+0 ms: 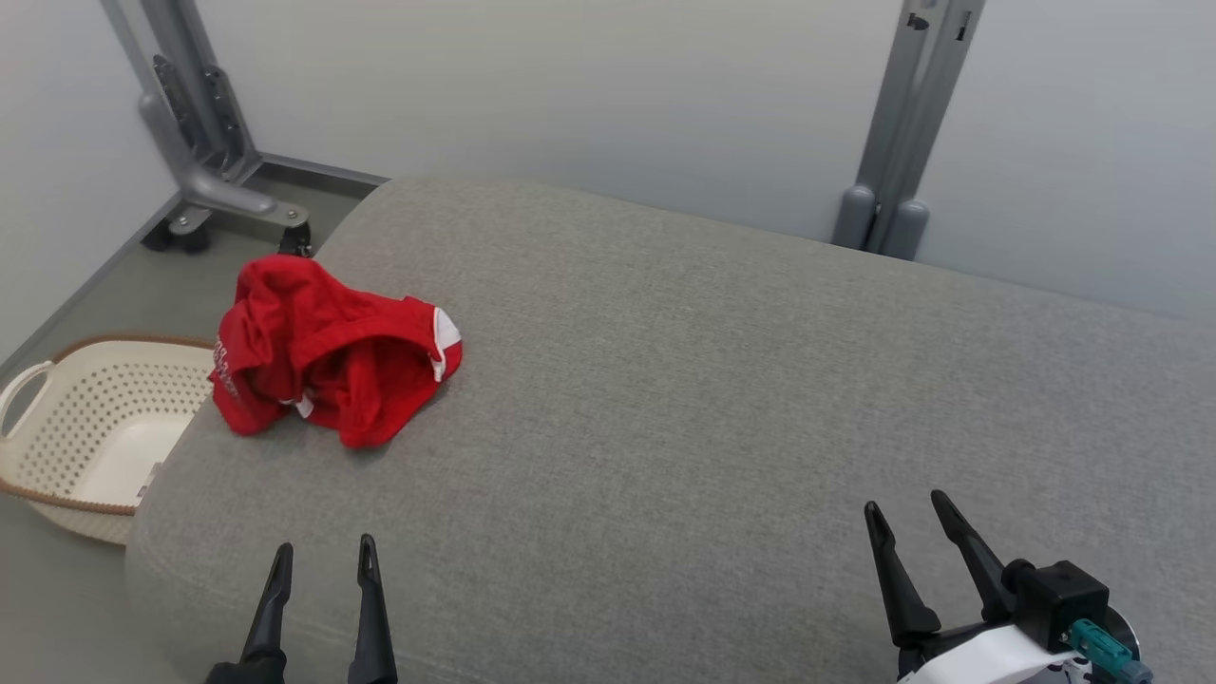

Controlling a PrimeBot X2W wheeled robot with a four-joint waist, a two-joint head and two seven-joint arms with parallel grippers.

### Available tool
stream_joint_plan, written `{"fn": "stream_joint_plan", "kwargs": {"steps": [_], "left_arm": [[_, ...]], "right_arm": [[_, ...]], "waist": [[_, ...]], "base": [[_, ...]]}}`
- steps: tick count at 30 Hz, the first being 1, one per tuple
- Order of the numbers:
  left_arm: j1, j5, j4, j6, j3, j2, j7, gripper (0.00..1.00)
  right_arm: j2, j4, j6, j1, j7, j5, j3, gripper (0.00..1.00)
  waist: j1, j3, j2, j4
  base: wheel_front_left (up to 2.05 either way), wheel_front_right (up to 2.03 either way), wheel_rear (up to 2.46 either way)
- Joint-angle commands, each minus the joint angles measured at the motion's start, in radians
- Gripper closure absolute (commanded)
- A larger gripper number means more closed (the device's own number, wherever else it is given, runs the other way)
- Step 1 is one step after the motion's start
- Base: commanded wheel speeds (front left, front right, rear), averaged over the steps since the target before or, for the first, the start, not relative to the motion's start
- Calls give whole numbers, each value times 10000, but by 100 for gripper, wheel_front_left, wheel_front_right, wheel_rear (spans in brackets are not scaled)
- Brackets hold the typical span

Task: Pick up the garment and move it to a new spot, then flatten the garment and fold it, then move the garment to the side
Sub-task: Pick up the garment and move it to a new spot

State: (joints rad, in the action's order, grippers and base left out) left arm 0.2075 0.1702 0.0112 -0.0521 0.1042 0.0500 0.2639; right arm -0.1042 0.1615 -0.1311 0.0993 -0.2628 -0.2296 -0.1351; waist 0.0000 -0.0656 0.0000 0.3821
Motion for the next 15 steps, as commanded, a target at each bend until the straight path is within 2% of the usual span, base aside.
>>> {"fn": "stream_joint_plan", "kwargs": {"steps": [1,12,15], "left_arm": [[56,-66,-12,13,-54,14,2,0],[150,134,-266,-233,-231,14,1,0],[-238,-228,-221,-35,-198,12,2,0]], "right_arm": [[20,-5,6,0,-19,18,32,0],[-215,72,7,-377,-19,-42,-152,0],[-267,64,7,-370,-19,-106,43,0]], "waist": [[0,150,0,889],[0,576,0,1291],[0,861,0,1333]], "base": [[0,0,0],[0,0,0],[0,0,0]]}}
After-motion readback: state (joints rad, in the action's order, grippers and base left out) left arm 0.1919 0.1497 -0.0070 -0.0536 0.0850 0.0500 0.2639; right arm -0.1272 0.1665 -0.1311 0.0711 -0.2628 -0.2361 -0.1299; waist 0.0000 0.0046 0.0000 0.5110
